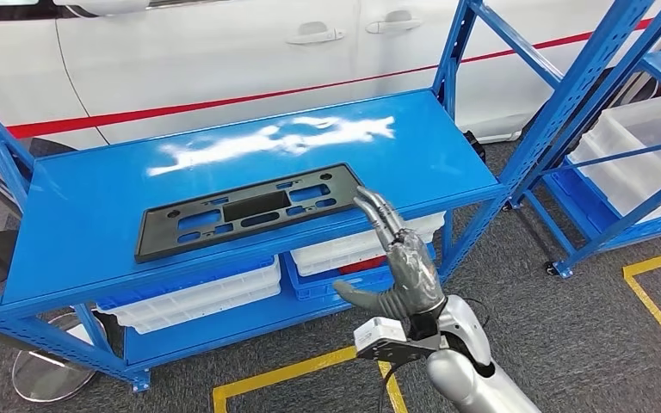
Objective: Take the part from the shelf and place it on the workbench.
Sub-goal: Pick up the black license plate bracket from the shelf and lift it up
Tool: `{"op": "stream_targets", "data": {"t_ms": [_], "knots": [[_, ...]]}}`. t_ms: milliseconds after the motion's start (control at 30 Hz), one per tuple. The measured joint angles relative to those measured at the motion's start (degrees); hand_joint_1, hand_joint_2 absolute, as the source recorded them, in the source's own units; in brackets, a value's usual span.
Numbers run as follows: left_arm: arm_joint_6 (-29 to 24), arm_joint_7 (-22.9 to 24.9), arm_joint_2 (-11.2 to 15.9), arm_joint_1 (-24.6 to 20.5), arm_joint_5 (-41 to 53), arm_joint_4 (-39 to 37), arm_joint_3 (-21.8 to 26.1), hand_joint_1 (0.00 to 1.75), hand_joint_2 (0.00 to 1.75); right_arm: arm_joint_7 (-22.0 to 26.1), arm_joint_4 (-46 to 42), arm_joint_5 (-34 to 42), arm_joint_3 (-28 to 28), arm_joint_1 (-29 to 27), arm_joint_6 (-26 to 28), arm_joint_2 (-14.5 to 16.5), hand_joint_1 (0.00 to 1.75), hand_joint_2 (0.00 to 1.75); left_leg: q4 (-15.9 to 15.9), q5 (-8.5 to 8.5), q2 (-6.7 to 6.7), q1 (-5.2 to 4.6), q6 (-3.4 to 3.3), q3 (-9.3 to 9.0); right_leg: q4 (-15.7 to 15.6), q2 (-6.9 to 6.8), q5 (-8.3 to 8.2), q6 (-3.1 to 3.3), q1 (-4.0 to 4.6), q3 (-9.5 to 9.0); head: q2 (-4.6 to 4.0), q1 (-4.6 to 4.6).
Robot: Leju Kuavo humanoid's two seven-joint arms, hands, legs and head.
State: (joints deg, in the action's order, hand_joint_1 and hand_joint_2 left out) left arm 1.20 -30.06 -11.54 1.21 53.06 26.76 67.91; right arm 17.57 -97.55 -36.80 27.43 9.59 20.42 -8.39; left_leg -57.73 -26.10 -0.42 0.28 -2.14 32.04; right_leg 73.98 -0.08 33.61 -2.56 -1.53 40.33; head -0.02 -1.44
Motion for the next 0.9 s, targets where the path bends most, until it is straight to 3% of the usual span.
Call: {"op": "stream_targets", "data": {"t_ms": [33,67,167,200,267,367,467,533,567,633,667,733,833,900], "knots": [[-0.21,-0.21,0.12,-0.12,0.14,-0.62,0.10,0.00,0.00,-0.27,1.10,-1.15,1.17,0.23,0.43,0.00,0.00,1.75,-0.01,-0.06,-0.04,-0.26,-0.10,-0.08,0.79,0.00,-0.48,0.23,0.14,0.58,0.00,0.00],[-0.43,-0.41,0.24,-0.26,0.27,-1.29,0.22,0.00,0.00,-0.52,2.19,-2.26,2.29,0.56,0.86,0.00,0.00,1.75,-0.02,-0.12,-0.09,-0.50,-0.18,-0.22,-0.90,0.01,-2.09,0.64,0.37,-0.05,0.00,0.00],[-1.07,-1.05,0.53,-0.84,0.60,-3.23,0.53,0.00,0.00,-1.35,5.37,-5.36,5.32,2.08,2.12,0.03,0.00,1.75,-0.08,-0.40,-0.25,-1.08,-0.21,-0.58,-11.98,-0.01,-7.46,2.48,1.36,-5.05,0.00,-0.02],[-1.30,-1.28,0.64,-1.07,0.73,-3.84,0.62,0.00,0.00,-1.68,6.59,-6.36,6.28,2.67,2.55,0.12,0.00,1.75,-0.13,-0.47,-0.25,-1.15,-0.09,-0.52,-14.16,-0.06,-8.03,2.84,1.63,-5.99,0.00,-0.02],[-1.72,-1.74,0.90,-1.53,0.99,-5.07,0.95,0.00,0.00,-2.52,9.44,-8.40,8.28,3.77,3.48,0.33,0.00,1.75,-0.14,-0.54,-0.19,-1.14,0.36,-0.36,-15.42,-0.12,-8.08,3.03,1.88,-6.34,0.00,-0.03],[-2.28,-2.43,1.44,-2.11,1.37,-6.75,1.39,0.00,0.00,-3.72,13.75,-11.14,10.77,5.39,4.85,0.84,0.00,1.75,-1.70,-1.73,-0.06,-1.06,1.38,0.18,-16.50,-0.22,-8.50,3.44,1.24,-6.95,0.00,-0.03],[-2.52,-2.96,1.98,-2.64,1.66,-8.55,1.63,0.00,0.00,-4.79,18.23,-13.53,13.09,7.16,6.22,1.60,0.00,1.75,-10.91,-6.15,0.01,-0.25,2.67,4.76,-16.89,-0.42,-8.53,3.70,0.95,-7.29,0.00,-0.05],[-2.63,-3.39,2.42,-2.87,1.91,-9.77,1.83,0.00,0.00,-5.60,21.54,-15.22,14.49,8.21,7.01,2.01,0.00,1.75,-14.91,-6.75,0.05,0.48,3.42,7.16,-16.81,-0.49,-8.38,3.58,0.78,-7.30,0.00,-0.05],[-2.64,-3.62,2.63,-2.94,2.03,-10.27,1.89,0.00,0.00,-6.01,22.92,-16.06,15.00,8.72,7.44,2.22,0.00,1.75,-13.90,-5.47,0.08,0.82,3.77,6.89,-16.69,-0.47,-8.25,3.40,0.60,-7.32,0.00,-0.05],[-2.54,-4.10,2.99,-3.16,2.20,-11.13,1.93,0.00,0.00,-6.80,25.02,-17.69,15.70,9.85,8.25,2.75,0.00,1.75,-7.48,-1.67,0.17,1.46,4.46,4.07,-16.18,-0.39,-7.83,2.77,0.17,-7.34,0.00,-0.05],[-2.41,-4.30,3.13,-3.38,2.25,-11.55,1.95,0.00,0.00,-7.16,25.83,-18.40,15.96,10.53,8.51,3.02,0.00,1.75,-4.29,-0.47,0.10,1.52,4.49,2.57,-15.77,-0.33,-7.57,2.33,0.11,-7.26,0.00,-0.06],[-2.18,-4.54,3.28,-3.78,2.32,-12.25,1.98,0.00,0.00,-7.63,26.95,-19.49,16.44,11.72,8.64,3.45,0.00,1.75,-1.26,-0.01,-0.08,1.37,3.82,1.18,-15.37,-0.24,-7.32,1.46,0.19,-7.12,0.00,-0.01],[-2.14,-4.61,3.44,-4.03,2.33,-12.78,2.08,0.00,0.00,-7.86,27.65,-20.01,16.90,12.72,8.60,4.04,0.00,1.75,-0.96,-0.04,-0.17,1.10,2.15,1.00,-15.36,-0.17,-7.14,0.44,0.01,-7.23,0.00,0.04],[-2.14,-4.62,3.49,-4.20,2.33,-12.99,2.20,0.00,0.00,-7.90,27.90,-20.01,17.03,13.14,8.57,4.35,0.00,1.75,-0.61,-0.01,-0.11,1.13,1.25,0.66,-12.18,-0.14,-5.42,0.12,-0.14,-5.78,0.00,0.04]]}}
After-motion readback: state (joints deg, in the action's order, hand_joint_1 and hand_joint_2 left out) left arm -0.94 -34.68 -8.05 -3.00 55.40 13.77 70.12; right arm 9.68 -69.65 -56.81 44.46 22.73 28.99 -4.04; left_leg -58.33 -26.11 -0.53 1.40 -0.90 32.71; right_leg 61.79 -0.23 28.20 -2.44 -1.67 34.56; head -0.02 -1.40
